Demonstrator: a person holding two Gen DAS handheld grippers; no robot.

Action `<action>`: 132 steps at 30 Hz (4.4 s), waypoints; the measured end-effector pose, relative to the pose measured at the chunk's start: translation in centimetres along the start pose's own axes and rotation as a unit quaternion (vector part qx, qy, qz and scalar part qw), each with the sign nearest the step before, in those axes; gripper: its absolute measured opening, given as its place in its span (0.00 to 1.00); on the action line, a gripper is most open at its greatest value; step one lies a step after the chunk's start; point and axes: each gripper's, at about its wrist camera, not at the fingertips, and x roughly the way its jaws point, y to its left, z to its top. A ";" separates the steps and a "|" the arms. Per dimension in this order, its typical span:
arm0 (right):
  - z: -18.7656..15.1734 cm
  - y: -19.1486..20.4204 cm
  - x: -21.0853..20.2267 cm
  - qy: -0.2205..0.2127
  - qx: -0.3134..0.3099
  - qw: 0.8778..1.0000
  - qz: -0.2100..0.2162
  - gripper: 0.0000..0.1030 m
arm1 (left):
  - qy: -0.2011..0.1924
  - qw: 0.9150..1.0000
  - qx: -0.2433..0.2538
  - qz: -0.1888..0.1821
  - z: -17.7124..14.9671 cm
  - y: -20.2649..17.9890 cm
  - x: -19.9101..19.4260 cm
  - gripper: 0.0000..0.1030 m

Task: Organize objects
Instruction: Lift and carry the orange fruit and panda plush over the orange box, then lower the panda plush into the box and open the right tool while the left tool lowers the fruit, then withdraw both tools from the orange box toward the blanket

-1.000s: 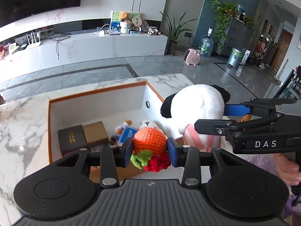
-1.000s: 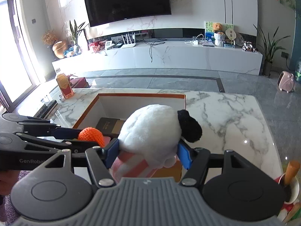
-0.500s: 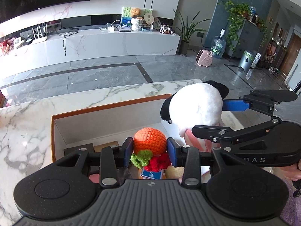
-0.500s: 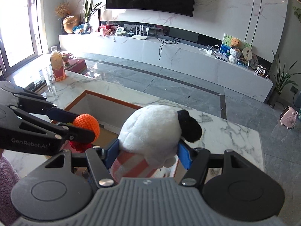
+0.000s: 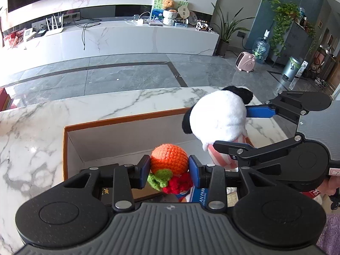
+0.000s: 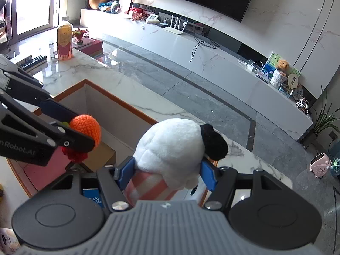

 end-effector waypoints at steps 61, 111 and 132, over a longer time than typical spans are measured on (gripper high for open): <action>-1.9 -0.4 5.2 0.148 0.008 0.988 0.043 0.15 | 0.056 0.995 -0.042 -0.067 -0.2 -0.2 5.3 0.44; -6.1 0.7 -6.6 0.006 0.153 0.988 0.030 0.41 | -0.033 0.999 -0.029 -0.021 -2.6 0.1 -6.1 0.57; -14.6 13.0 -8.9 0.064 0.294 0.949 0.096 0.50 | 0.051 0.990 -0.088 0.102 -18.1 2.9 -11.4 0.57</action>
